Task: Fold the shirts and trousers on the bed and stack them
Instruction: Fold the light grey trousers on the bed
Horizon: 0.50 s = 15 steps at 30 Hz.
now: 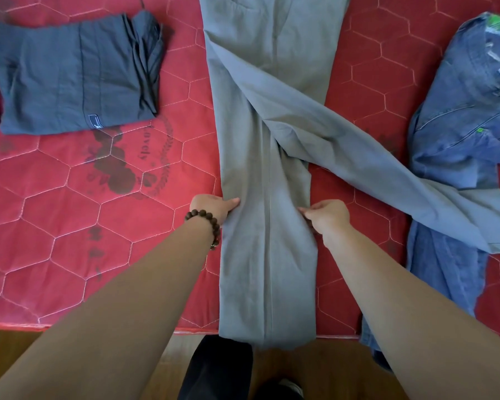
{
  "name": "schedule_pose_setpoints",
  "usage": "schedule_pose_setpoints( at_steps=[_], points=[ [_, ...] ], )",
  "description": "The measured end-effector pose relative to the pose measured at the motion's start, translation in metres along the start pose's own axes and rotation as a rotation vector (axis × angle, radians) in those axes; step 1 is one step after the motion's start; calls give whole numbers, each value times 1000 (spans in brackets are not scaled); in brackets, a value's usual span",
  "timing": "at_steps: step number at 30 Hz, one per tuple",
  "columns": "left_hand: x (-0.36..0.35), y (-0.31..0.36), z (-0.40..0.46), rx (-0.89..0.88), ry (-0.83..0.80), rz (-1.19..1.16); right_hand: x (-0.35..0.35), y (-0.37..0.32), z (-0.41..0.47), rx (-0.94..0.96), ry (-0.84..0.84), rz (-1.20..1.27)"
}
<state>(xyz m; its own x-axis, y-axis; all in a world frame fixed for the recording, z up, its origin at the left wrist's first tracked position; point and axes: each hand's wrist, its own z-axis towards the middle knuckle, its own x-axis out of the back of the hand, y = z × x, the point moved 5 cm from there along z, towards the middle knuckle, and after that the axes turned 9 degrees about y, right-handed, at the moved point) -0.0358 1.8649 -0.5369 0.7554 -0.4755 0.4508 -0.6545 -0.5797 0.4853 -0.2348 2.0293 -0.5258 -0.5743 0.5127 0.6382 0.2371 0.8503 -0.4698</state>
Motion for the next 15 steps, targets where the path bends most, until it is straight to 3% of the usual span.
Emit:
schedule_pose_setpoints(
  at_steps=[7, 10, 13, 15],
  points=[
    [13, -13, 5, 9, 54, -107, 5, 6, 4, 104, 72, -62],
    [10, -19, -9, 99, -25, -112, 2, 15, -4, 15, 3, -111],
    [9, -32, -22, 82, -179, 0, -1, 35, -21, -147, -172, 23],
    [14, -41, -21, 42, -138, -7, 0, 43, -29, -118, -213, 116]
  ],
)
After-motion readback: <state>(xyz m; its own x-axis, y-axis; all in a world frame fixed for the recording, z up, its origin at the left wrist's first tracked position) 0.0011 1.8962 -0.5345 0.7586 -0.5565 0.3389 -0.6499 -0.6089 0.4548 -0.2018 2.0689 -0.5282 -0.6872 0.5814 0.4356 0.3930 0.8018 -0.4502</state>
